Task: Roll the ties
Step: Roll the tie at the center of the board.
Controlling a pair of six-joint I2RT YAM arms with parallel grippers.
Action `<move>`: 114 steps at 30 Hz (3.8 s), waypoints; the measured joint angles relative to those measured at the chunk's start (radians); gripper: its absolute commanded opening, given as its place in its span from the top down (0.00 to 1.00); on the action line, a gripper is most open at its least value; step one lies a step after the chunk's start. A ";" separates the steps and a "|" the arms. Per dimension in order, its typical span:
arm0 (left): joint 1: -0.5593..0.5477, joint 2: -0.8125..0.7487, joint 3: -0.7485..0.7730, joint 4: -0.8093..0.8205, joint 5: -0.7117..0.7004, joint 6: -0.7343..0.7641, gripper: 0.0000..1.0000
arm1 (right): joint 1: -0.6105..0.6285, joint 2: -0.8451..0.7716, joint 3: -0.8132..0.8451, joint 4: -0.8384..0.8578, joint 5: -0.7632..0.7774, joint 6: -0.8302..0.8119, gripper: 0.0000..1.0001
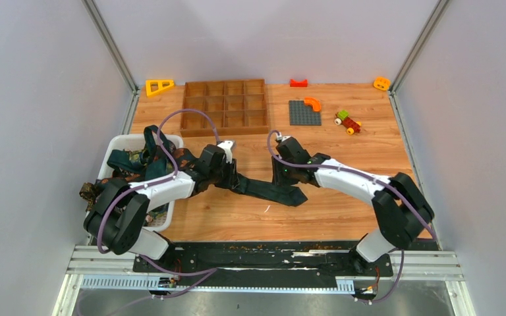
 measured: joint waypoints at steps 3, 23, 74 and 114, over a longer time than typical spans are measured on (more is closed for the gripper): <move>-0.026 -0.001 0.025 -0.046 -0.063 0.010 0.74 | -0.027 -0.092 -0.066 0.023 0.031 -0.026 0.61; -0.143 0.006 0.146 -0.306 -0.458 0.069 0.75 | -0.179 -0.226 -0.261 0.211 -0.064 -0.082 0.59; -0.379 0.483 0.553 -0.662 -1.006 0.010 0.51 | -0.246 -0.232 -0.307 0.276 -0.162 -0.081 0.60; -0.063 -0.085 0.209 -0.458 -0.451 0.086 0.24 | -0.249 -0.201 -0.301 0.275 -0.176 -0.078 0.60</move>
